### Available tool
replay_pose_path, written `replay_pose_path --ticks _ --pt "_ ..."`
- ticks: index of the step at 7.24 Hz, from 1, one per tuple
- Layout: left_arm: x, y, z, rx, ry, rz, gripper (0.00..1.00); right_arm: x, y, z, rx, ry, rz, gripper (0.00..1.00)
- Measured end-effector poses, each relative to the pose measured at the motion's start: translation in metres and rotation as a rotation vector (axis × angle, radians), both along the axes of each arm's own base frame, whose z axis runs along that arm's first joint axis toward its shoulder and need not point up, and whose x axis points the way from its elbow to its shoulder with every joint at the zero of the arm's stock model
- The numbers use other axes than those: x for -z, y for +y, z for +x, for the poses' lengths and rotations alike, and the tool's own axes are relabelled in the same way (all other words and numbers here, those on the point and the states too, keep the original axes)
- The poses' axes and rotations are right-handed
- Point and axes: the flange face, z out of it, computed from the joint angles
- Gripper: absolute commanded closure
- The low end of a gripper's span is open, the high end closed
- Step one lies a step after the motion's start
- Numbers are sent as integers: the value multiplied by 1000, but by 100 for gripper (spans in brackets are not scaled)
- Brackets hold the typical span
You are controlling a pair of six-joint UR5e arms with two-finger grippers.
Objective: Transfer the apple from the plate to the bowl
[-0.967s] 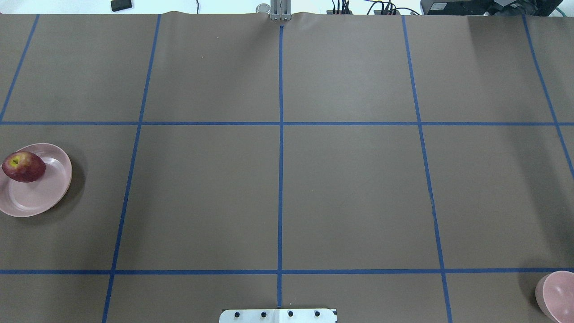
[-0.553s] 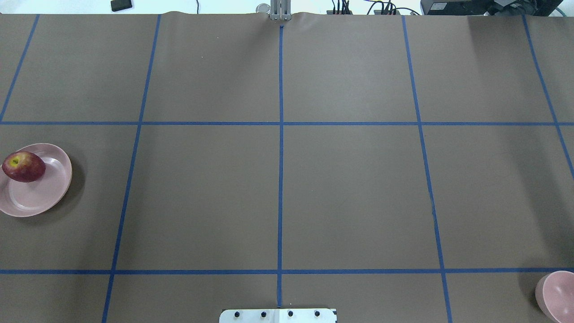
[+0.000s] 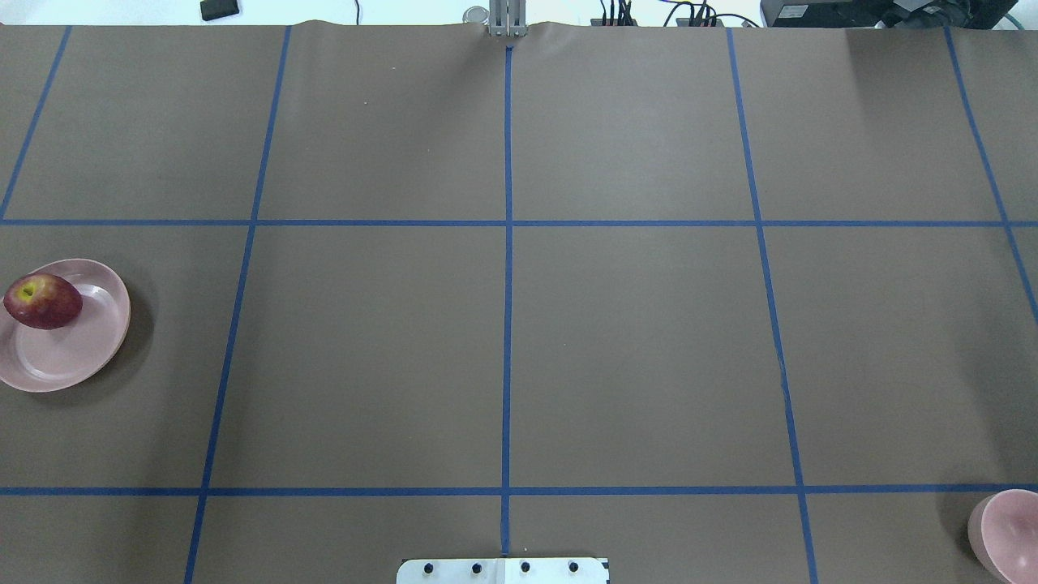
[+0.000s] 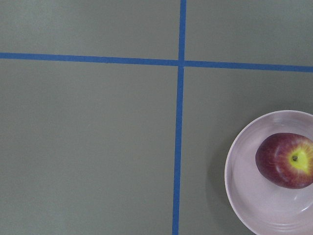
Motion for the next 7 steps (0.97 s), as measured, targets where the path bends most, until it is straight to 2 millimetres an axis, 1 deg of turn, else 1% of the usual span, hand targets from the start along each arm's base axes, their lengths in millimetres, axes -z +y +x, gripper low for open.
replay_pose_path --ticks 1,3,5,7 --pt "3 0 0 1 0 5 1 -7 19 -12 35 -44 -23 0" --pt "11 -1 -1 3 -1 19 1 -10 42 -42 136 -110 -27 0" --pt "19 -1 -3 8 0 33 1 -4 51 -82 283 -153 3 0" --pt "23 -1 -4 12 -2 41 1 -3 57 -111 386 -168 -2 0"
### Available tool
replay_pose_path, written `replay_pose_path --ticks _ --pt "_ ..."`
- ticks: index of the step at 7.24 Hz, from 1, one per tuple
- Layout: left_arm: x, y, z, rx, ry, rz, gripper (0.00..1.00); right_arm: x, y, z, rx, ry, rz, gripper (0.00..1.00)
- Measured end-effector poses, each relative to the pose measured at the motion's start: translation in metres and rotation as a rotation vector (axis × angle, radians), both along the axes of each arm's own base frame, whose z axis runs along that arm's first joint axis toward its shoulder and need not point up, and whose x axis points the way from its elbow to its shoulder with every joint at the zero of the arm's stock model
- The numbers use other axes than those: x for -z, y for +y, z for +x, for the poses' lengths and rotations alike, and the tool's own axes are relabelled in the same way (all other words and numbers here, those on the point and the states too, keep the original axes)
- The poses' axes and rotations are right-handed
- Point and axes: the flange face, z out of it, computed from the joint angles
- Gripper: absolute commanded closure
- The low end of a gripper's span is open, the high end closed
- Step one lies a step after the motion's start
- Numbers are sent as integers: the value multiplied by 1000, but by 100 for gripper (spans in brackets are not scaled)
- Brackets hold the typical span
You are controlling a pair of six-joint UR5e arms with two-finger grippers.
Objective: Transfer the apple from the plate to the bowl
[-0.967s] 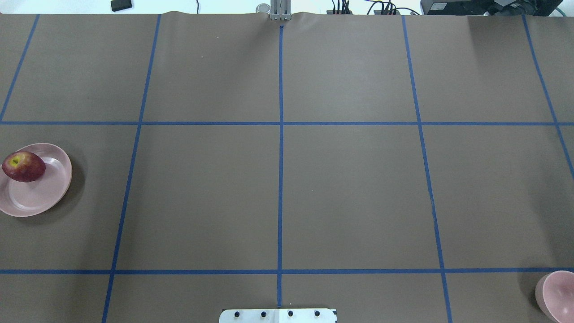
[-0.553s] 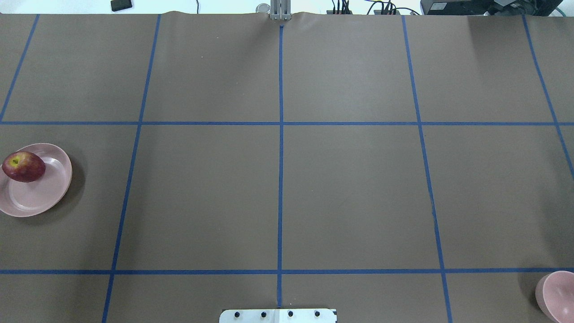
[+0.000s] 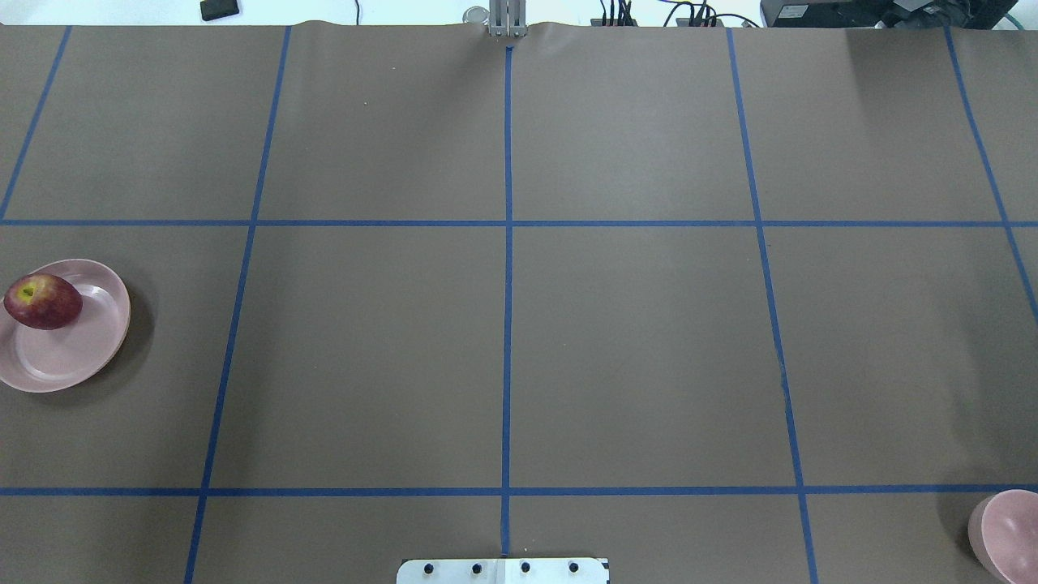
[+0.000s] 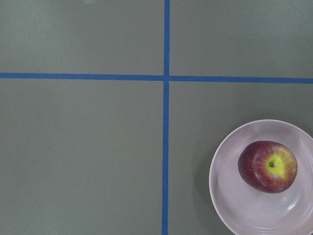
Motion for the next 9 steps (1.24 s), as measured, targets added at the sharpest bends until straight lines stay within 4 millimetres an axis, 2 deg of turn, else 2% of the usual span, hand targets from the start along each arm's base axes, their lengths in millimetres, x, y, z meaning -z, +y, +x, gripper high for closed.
replay_pose_path --ticks 2,4,6,9 --pt "5 1 -4 11 -1 11 1 -5 5 -25 93 5 -6 0" --pt "8 1 -6 16 -1 16 1 -20 8 -44 159 25 -18 0" --pt "8 1 -7 18 0 16 1 -38 7 -51 186 56 -30 1" --pt "10 0 -7 18 -1 19 1 -44 8 -58 207 64 -33 1"
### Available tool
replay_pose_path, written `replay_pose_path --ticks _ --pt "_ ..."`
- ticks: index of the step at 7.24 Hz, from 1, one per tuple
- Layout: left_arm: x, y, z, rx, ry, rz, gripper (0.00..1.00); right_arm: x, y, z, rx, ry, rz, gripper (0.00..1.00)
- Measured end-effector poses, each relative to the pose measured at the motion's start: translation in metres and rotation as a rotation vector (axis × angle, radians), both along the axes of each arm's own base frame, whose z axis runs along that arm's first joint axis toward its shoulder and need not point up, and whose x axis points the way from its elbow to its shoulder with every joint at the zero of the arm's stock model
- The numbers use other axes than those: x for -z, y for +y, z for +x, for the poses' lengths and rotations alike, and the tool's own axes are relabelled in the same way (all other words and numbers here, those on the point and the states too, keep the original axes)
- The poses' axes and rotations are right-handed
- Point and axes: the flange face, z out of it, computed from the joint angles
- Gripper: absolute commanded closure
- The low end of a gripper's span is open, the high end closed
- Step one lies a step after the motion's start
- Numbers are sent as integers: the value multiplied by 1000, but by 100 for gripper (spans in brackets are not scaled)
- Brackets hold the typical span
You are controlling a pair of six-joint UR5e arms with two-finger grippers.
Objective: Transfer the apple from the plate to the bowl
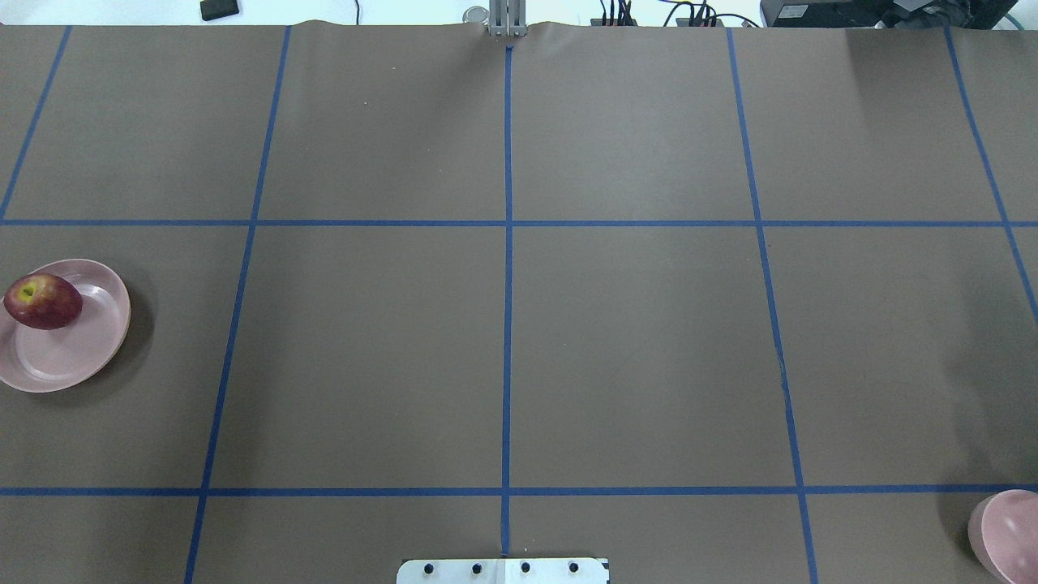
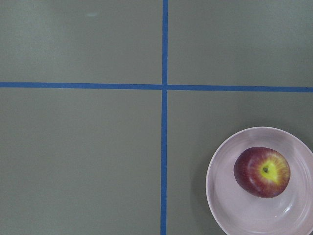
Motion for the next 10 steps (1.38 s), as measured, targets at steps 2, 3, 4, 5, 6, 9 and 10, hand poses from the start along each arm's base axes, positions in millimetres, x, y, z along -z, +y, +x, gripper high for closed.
replay_pose_path --ticks 2,3,4,5,6,9,10 --pt "1 0 0 10 1 -8 1 3 -1 -8 19 -7 4 1" --pt "2 -1 0 13 2 -10 1 4 -2 -12 28 -11 6 2" --pt "2 -1 0 15 2 -11 1 5 -3 -16 38 -14 8 38" --pt "3 -1 0 16 2 -10 1 6 -3 -21 50 -18 10 90" --pt "3 -2 -1 17 2 -9 1 7 -4 -25 58 -21 10 100" --pt "8 0 -2 21 2 -2 1 9 -5 -27 64 -29 19 100" --pt "10 1 -3 24 2 0 1 11 -5 -28 63 -38 16 100"
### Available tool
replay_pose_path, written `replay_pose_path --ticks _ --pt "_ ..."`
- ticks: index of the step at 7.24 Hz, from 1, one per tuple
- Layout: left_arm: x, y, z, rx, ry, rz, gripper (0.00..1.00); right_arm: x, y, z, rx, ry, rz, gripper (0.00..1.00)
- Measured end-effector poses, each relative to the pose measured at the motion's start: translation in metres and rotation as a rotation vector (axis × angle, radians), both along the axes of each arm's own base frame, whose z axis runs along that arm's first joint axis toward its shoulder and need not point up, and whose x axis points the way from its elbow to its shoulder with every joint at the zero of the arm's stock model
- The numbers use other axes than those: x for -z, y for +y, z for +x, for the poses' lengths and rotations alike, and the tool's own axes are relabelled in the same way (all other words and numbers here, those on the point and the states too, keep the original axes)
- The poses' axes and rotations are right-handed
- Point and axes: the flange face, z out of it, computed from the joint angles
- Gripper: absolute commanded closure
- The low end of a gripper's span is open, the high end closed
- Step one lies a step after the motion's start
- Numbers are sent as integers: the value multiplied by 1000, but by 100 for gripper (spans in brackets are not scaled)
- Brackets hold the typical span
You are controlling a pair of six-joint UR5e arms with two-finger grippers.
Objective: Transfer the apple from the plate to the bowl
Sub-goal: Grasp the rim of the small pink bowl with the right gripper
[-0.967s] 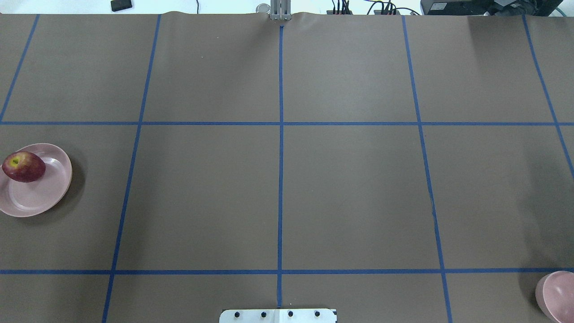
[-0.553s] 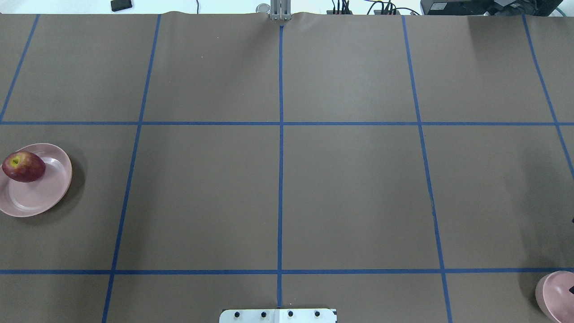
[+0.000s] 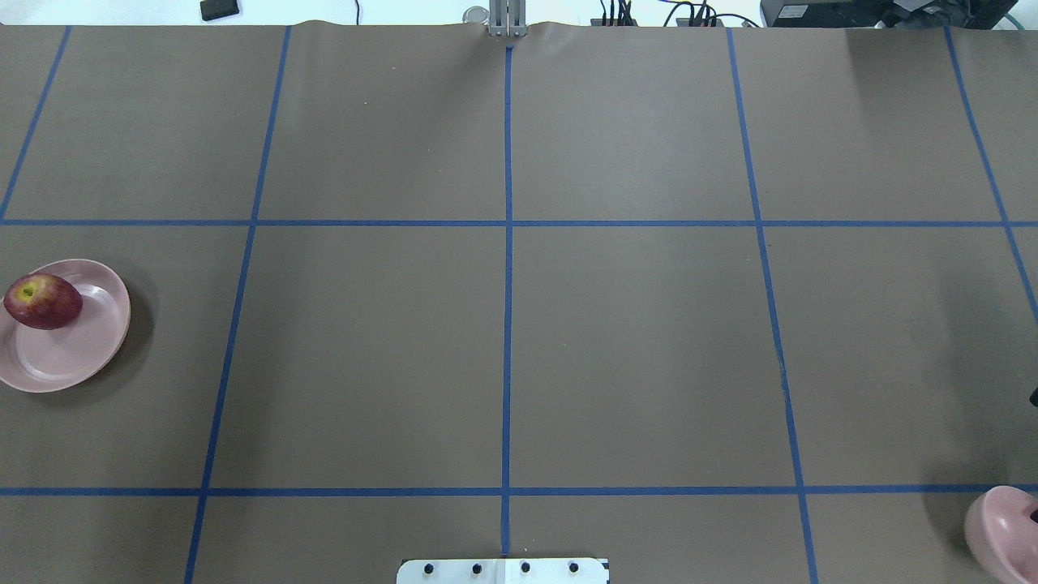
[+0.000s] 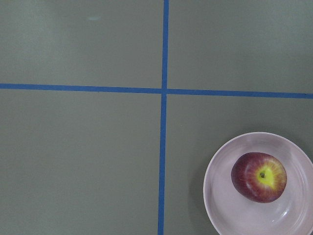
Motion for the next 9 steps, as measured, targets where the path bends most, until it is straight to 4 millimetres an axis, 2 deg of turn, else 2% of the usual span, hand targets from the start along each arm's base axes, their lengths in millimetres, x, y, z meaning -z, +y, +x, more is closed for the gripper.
replay_pose_path --ticks 2,3,4,5,6,9 --pt "2 0 0 6 2 -1 1 10 -6 10 -48 -81 -70 100" --pt "2 0 0 7 2 -2 1 19 -18 22 -112 -127 -100 100" --pt "2 0 0 7 2 -4 1 33 -39 30 -187 -143 -120 100" --pt "2 0 0 7 2 -6 1 51 -68 29 -256 -135 -145 100" --pt "1 -1 1 7 3 -10 1 72 -101 21 -314 -110 -167 100" --pt "2 -2 1 39 15 -41 1 152 -206 -10 -488 -26 -256 100"
